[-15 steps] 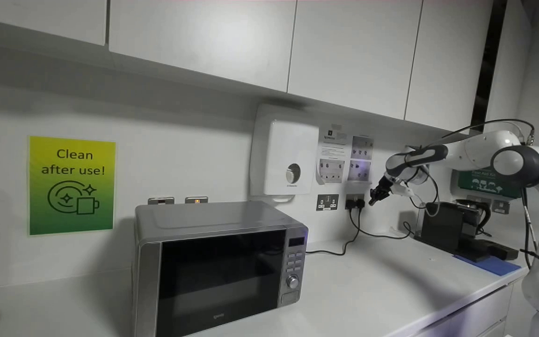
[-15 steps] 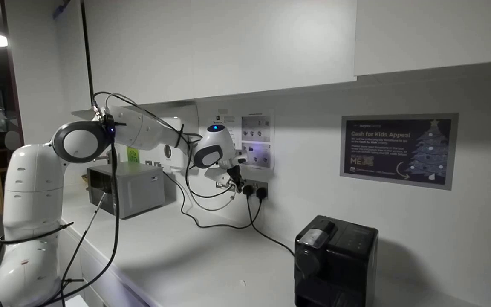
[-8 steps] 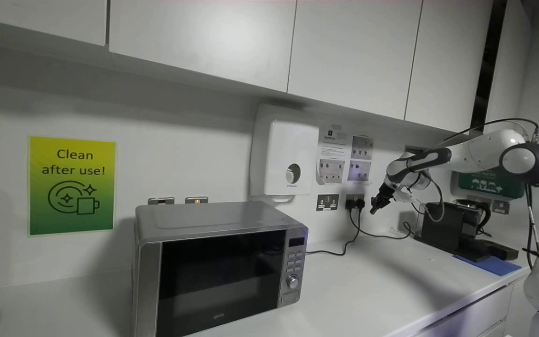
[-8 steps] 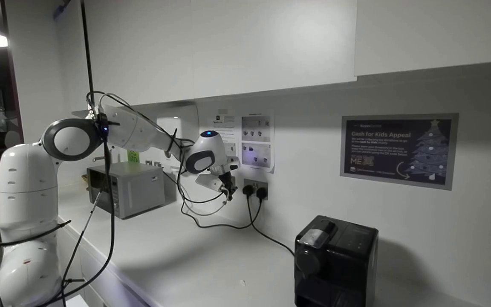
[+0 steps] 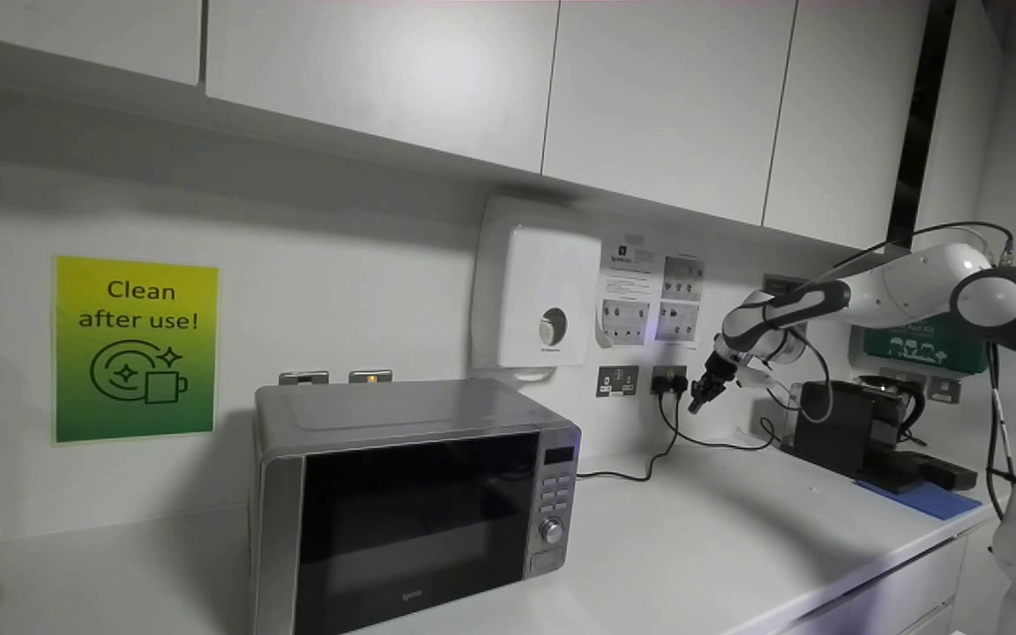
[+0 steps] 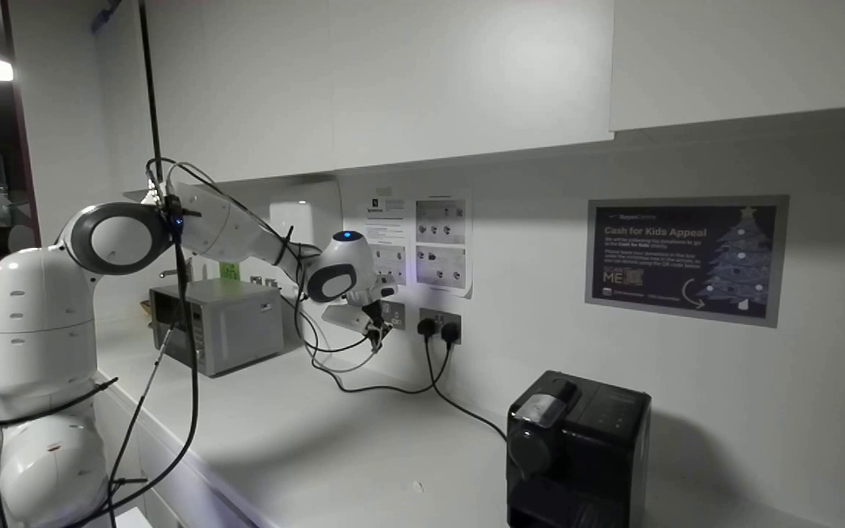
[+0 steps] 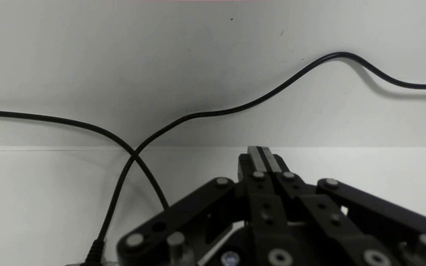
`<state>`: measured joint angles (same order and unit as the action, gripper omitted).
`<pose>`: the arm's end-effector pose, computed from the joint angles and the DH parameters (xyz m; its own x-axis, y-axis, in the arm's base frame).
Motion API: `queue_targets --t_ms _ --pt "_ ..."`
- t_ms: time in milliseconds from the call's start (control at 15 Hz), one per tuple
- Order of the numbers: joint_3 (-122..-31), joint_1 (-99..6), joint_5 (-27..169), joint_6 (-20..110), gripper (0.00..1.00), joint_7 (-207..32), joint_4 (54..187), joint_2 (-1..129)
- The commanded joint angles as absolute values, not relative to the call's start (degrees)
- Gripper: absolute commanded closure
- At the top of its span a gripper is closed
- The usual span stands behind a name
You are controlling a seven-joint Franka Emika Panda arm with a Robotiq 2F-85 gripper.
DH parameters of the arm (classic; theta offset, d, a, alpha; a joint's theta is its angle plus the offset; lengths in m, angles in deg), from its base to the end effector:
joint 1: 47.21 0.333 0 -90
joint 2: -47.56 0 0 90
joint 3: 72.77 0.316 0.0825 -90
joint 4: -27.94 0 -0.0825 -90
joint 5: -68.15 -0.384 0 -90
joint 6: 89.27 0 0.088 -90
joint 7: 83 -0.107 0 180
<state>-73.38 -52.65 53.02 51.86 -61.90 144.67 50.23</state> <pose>0.5902 -0.0628 0.4613 0.9121 0.0624 0.4053 0.1063 -0.9905 -0.0868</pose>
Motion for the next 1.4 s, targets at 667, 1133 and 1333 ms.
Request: queue_targets --t_ms 667,1133,1333 --pt "-72.3 -48.4 54.0 54.7 1.00 -57.8 151.7 45.6" --pt "-71.5 -46.5 53.3 56.8 1.00 -57.4 152.4 45.2" --pt "-71.5 -46.3 53.0 57.2 1.00 -57.1 152.2 45.0"
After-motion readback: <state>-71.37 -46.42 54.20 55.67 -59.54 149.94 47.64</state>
